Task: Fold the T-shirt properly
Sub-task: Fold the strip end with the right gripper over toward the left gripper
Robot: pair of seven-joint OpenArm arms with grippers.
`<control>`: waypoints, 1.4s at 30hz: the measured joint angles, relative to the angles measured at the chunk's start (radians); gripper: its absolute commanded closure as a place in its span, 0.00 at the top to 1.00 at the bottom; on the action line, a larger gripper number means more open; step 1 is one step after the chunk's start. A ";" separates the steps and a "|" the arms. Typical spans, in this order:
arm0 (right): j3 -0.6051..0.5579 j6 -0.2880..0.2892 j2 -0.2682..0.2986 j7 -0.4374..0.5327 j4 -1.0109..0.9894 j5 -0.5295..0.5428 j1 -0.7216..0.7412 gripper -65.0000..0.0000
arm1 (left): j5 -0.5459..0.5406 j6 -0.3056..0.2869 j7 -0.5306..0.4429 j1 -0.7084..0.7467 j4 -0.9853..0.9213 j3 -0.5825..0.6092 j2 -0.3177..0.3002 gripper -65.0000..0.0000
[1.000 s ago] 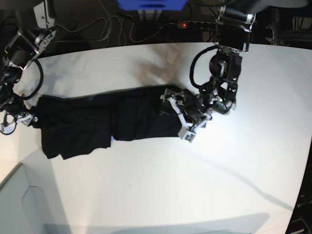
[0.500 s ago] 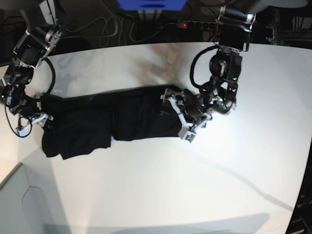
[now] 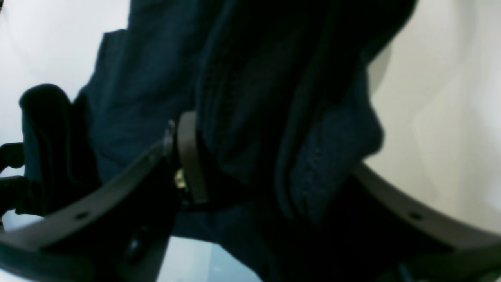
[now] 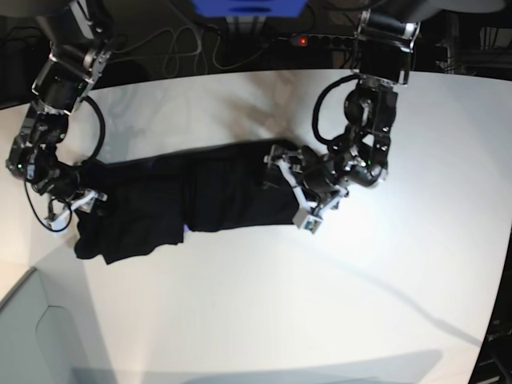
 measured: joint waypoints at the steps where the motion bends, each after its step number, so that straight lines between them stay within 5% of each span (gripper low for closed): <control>1: 0.000 0.000 0.000 -0.003 0.000 -0.001 0.000 0.39 | 0.000 0.000 0.000 0.000 0.000 0.000 0.000 0.83; 9: -0.002 -0.023 0.037 -0.021 0.000 -0.018 0.000 0.08 | 0.000 0.000 0.000 0.000 0.000 0.000 0.002 0.83; 13: -0.003 -0.284 0.036 -0.026 0.048 -0.019 -0.014 0.00 | 0.000 0.000 0.000 0.000 0.000 0.000 0.004 0.83; 17: -0.018 -0.415 0.024 -0.018 0.220 -0.030 -0.059 0.00 | 0.000 0.000 0.003 0.000 0.000 0.000 0.006 0.83; 31: -0.213 -0.425 0.022 -0.042 0.502 -0.020 -0.162 0.00 | 0.003 0.000 0.004 0.000 0.000 0.001 0.005 0.83; 42: -0.215 -0.426 -0.004 -0.093 0.639 -0.032 -0.193 0.00 | 0.005 0.000 0.012 0.000 0.000 0.001 0.006 0.83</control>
